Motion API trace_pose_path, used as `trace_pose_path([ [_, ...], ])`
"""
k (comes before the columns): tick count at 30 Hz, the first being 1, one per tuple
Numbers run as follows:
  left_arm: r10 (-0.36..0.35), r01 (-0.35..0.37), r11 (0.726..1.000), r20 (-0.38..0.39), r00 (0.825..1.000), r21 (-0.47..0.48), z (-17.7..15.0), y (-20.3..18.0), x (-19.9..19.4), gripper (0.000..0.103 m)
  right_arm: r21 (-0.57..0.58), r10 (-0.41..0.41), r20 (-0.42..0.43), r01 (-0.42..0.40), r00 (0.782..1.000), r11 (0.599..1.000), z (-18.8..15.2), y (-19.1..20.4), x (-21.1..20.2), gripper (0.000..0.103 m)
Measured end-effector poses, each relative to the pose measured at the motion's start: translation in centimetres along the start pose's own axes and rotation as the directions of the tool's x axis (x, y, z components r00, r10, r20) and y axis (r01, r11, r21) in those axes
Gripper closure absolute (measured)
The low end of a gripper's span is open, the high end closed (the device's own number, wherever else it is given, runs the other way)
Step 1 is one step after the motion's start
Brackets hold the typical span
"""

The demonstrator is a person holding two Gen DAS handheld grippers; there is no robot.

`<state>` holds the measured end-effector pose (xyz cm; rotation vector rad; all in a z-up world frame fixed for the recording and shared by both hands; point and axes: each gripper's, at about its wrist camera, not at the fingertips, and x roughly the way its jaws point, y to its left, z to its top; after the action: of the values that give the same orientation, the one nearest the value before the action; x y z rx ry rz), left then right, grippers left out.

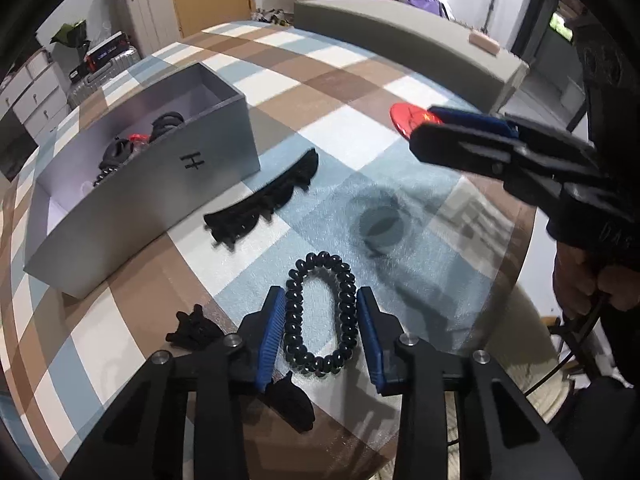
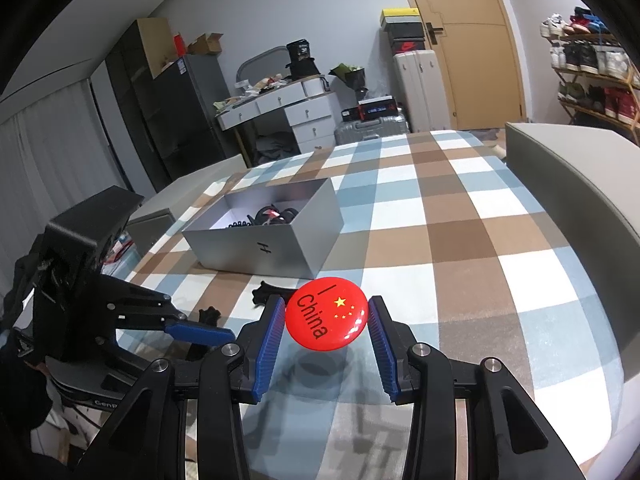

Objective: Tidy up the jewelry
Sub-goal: 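Close the left tool on a second black bead bracelet while the right tool holds the badge, then carry the bracelet with the left tool and the badge with the right tool over the box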

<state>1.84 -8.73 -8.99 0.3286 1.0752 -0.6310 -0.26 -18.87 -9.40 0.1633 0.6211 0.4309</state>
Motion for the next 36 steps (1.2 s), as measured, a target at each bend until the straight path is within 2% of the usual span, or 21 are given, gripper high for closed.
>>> trace_pose_path([
  [9,0.009,-0.002,0.998,0.106,0.994,-0.065,0.7,1.1,-2.8,0.073,-0.006,0.001,0.012,-0.001,1.000,1.000,0.8,0.5,-0.3,0.062],
  [16,0.031,-0.003,0.990,0.191,0.981,-0.143,0.7,2.9,-5.0,0.073,-0.032,0.040,0.033,-0.039,0.999,0.999,2.3,1.9,-0.1,0.062],
  [25,0.106,-0.012,0.955,0.306,0.946,-0.295,0.9,7.3,-7.4,0.073,-0.070,0.116,0.056,-0.112,0.992,0.991,5.4,4.0,1.9,0.062],
  [32,0.153,-0.003,0.920,0.352,0.923,-0.393,1.3,10.7,-7.9,0.073,-0.106,0.165,0.060,-0.159,0.984,0.982,8.0,5.4,4.5,0.062],
  [36,0.174,-0.011,0.911,0.360,0.917,-0.413,1.7,11.8,-7.5,0.073,-0.120,0.182,0.058,-0.174,0.982,0.977,9.1,5.9,5.7,0.062],
])
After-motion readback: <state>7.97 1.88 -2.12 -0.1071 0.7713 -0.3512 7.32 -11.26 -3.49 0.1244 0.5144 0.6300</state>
